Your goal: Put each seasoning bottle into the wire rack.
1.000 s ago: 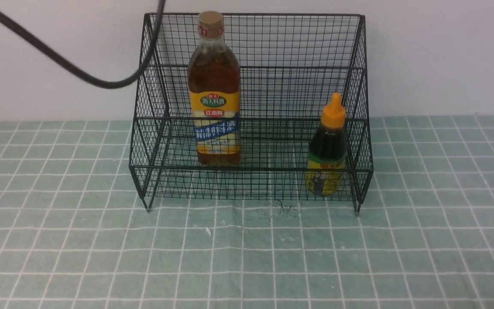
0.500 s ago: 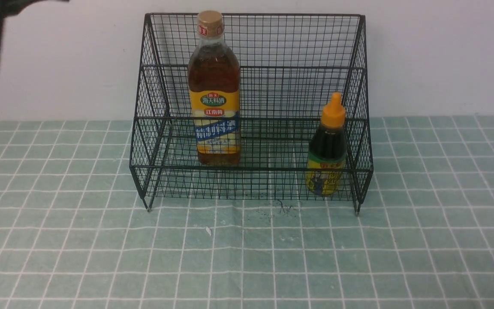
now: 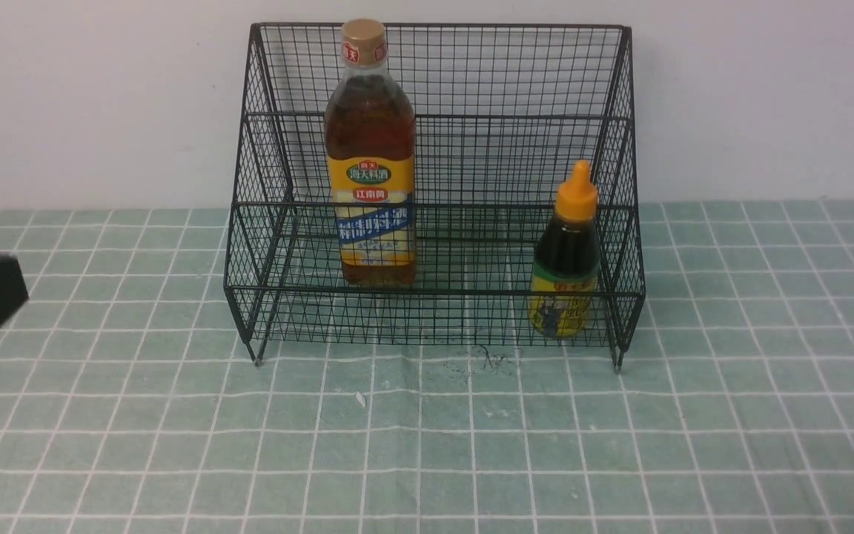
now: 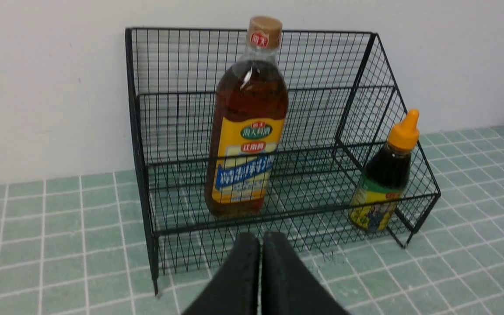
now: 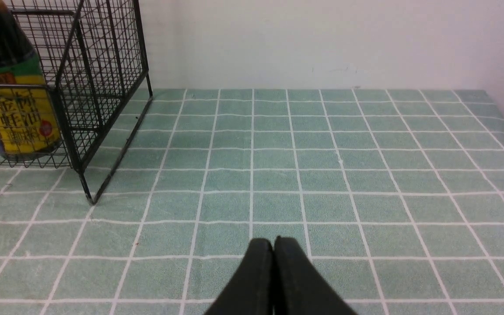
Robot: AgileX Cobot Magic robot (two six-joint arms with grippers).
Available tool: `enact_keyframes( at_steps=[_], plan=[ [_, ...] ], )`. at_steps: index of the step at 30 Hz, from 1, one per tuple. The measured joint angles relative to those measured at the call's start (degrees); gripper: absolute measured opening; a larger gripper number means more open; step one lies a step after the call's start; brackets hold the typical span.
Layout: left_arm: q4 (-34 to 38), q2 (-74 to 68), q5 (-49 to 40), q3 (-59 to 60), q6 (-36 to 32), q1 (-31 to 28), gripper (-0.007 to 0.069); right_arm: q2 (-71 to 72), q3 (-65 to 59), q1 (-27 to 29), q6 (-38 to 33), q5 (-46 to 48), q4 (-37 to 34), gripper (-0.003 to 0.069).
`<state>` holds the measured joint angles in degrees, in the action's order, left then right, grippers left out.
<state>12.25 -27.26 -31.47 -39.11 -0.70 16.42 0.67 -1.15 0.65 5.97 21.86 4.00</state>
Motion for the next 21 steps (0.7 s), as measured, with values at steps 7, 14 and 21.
enact_keyframes(
  at_steps=[7,14,21],
  plan=[
    [-1.31,2.9,-2.22,2.8,-1.1,0.0,-0.0006,0.0,0.0,0.0,0.0,0.0,0.0,-0.0015],
    [-8.86,3.73,1.59,6.09,-0.7,0.0,-0.0006,0.0,0.0,0.0,0.0,0.0,0.0,-0.0015],
    [-10.01,15.51,12.82,22.24,0.7,-5.83,-0.0006,0.0,0.0,0.0,0.0,0.0,0.0,-0.0015]
  ],
)
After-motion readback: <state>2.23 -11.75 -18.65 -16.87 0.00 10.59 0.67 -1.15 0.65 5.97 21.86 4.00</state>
